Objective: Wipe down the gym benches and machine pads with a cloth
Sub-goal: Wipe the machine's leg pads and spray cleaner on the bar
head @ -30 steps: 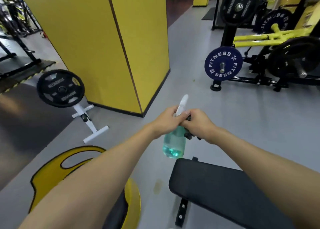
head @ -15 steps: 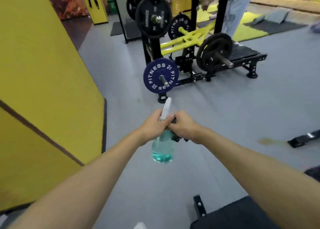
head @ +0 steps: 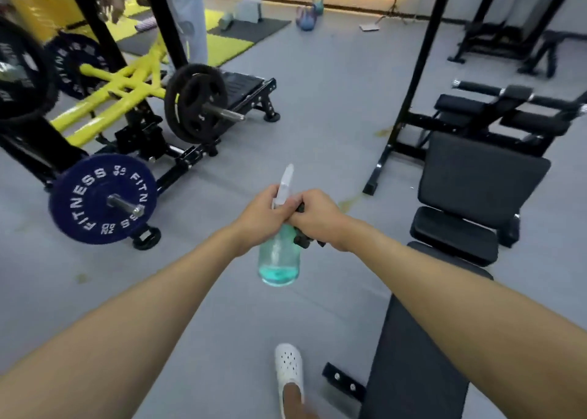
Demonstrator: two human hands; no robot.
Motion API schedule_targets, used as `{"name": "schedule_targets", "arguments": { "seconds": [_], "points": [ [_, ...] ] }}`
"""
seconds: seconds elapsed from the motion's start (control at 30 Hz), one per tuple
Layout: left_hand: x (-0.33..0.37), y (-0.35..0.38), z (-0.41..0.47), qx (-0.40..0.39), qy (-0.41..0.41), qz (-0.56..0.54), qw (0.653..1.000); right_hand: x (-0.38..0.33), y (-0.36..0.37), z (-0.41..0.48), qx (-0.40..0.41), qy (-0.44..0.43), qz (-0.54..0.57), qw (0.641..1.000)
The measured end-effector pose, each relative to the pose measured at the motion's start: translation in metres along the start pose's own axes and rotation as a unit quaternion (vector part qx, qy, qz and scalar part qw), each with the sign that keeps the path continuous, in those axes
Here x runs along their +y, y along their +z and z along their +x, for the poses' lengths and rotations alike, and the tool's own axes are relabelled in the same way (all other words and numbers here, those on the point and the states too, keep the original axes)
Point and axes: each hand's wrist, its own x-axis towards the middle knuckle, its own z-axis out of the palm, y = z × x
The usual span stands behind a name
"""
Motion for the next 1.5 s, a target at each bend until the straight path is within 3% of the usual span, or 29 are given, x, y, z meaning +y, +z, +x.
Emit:
{"name": "schedule_targets", "arguments": {
  "seconds": [0.23,0.4,0.7,0.87,1.03,1.17,1.33,1.5],
  "points": [
    [0.043,-0.017,0.171,-0.115,0.043,0.036,0.992,0.008,-0.081,0.124,0.088,0.016,0.047,0.995],
    [0.087,-0.019,0.286,-0.155,0.079,0.039,0.984,0.002,-0.154,0.197,0.142,0.038,0.078,0.986],
    [0.155,0.053,0.494,-0.268,0.129,0.03,0.954,0.049,-0.311,0.286,0.25,0.099,0.13,0.954],
    [0.166,0.117,0.627,-0.359,0.182,0.069,0.913,0.107,-0.392,0.347,0.339,0.204,0.134,0.909],
    [0.167,0.203,0.74,-0.417,0.197,0.115,0.88,0.188,-0.45,0.387,0.497,0.287,0.172,0.801],
    [0.16,0.265,0.789,-0.455,0.187,0.14,0.859,0.243,-0.483,0.399,0.55,0.331,0.206,0.739],
    [0.135,0.336,0.862,-0.469,0.189,0.147,0.85,0.325,-0.531,0.457,0.593,0.291,0.265,0.703],
    [0.079,0.405,0.947,-0.471,0.195,0.114,0.853,0.402,-0.561,0.536,0.606,0.31,0.187,0.708]
  ]
}}
